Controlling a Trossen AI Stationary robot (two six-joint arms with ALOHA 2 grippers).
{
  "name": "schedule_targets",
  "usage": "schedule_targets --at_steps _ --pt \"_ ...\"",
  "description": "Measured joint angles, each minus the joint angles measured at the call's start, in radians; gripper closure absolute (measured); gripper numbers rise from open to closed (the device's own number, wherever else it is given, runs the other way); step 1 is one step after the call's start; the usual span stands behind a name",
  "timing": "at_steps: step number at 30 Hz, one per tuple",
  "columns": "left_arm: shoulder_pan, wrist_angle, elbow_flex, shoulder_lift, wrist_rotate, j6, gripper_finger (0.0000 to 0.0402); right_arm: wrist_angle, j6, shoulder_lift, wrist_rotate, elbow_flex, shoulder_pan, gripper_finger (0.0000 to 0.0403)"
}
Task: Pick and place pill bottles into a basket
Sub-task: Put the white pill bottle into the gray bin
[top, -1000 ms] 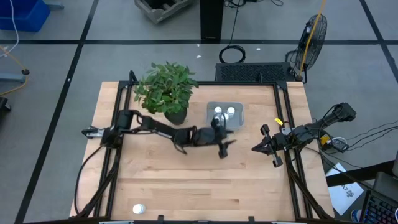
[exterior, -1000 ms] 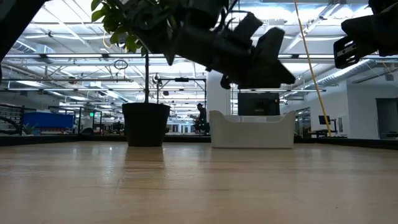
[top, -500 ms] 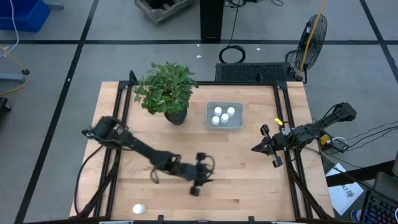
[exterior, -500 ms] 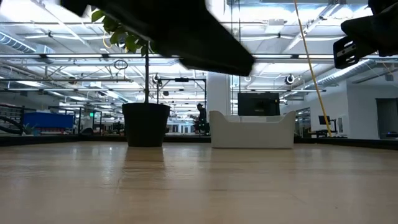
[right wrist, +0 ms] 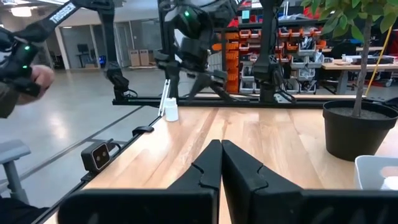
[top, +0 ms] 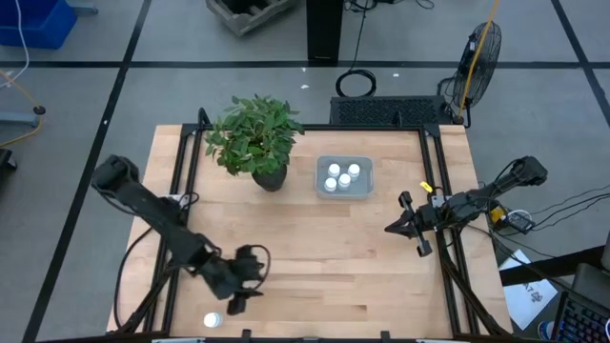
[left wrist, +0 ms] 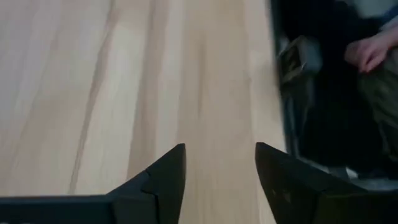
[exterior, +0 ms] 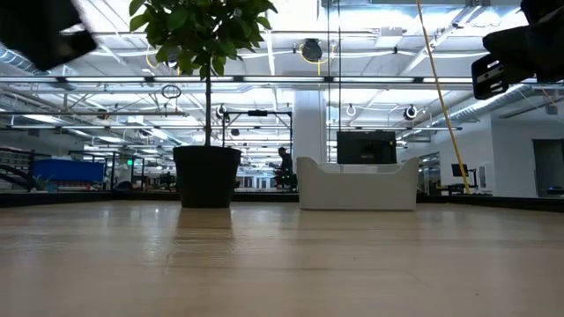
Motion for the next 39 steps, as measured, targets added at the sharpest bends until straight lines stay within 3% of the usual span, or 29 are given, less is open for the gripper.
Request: schedule_targets --at_steps 6,12,17,23,34,39 --pt "-0.061 -0.286 0.039 -0.070 0.002 -0.334 0.0136 0.001 0.000 0.001 0.000 0.000 0.000 0.0398" --pt "-0.137 -0.346 0.040 -0.076 0.065 -0.577 0.0084 0.001 0.000 0.003 0.000 0.000 0.000 0.0399" --pt "-0.199 -0.374 0.040 -0.077 0.125 -0.767 0.0082 0.001 0.000 0.004 -0.001 0.000 0.000 0.0399" --pt "-0.310 -0.389 0.040 -0.076 0.120 -0.965 0.0102 0.001 0.000 0.004 -0.001 0.000 0.000 0.0399" --pt "-0.386 -0.370 0.040 -0.073 0.107 -1.057 0.0103 0.000 0.000 0.004 -0.001 0.000 0.000 0.0399" --pt "-0.390 -0.365 0.040 -0.055 0.112 -0.987 0.0109 0.000 0.000 0.004 -0.001 0.000 0.000 0.0399"
